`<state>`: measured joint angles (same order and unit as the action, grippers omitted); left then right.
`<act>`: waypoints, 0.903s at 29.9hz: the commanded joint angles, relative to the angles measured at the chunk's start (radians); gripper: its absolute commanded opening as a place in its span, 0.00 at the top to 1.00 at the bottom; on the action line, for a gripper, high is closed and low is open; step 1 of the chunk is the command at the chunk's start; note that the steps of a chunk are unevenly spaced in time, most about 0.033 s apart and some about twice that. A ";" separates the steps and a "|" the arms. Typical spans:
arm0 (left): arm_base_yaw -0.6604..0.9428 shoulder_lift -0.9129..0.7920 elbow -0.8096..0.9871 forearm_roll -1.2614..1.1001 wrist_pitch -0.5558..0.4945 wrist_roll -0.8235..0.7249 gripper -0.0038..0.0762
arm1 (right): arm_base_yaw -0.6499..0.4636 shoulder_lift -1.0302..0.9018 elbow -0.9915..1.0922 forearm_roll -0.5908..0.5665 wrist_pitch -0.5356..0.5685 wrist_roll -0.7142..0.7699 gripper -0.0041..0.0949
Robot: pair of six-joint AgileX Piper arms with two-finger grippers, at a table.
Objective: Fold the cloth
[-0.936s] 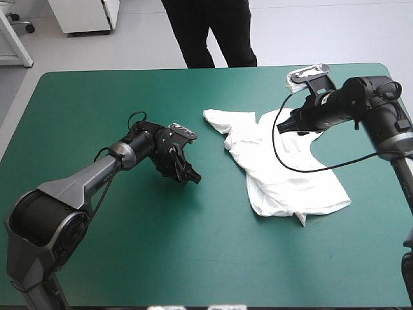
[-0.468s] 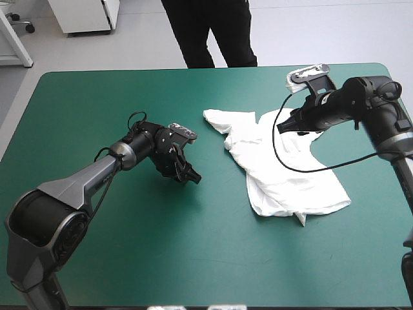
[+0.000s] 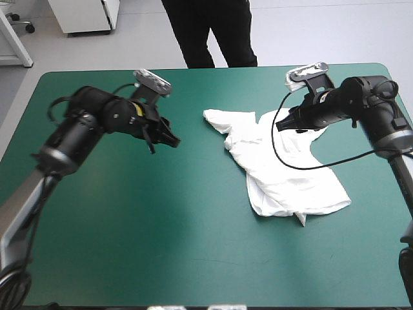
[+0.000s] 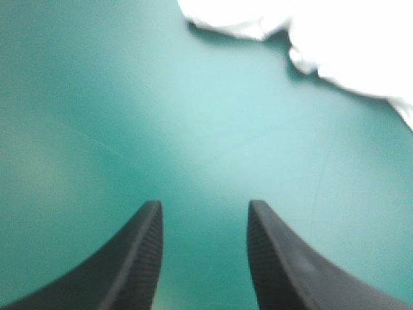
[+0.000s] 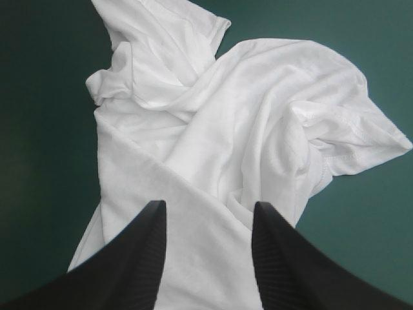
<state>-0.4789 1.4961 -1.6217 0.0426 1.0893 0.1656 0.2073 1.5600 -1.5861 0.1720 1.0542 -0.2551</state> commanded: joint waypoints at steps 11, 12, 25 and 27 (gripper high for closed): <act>-0.007 -0.431 -0.065 0.136 -0.032 -0.050 0.32 | -0.001 0.179 -0.032 0.017 -0.044 -0.010 0.37; -0.007 -0.439 -0.065 0.136 -0.030 -0.052 0.32 | -0.001 0.196 -0.032 0.017 -0.053 -0.010 0.37; -0.007 -0.454 -0.065 0.138 -0.031 -0.075 0.32 | -0.001 0.436 -0.035 0.045 -0.069 -0.025 0.41; -0.007 -0.454 -0.065 0.140 -0.031 -0.075 0.32 | -0.001 0.465 -0.035 0.096 -0.061 -0.060 0.50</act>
<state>-0.4789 1.0531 -1.6578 0.1726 1.1265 0.1030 0.2073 2.0165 -1.6063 0.1865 0.9965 -0.2734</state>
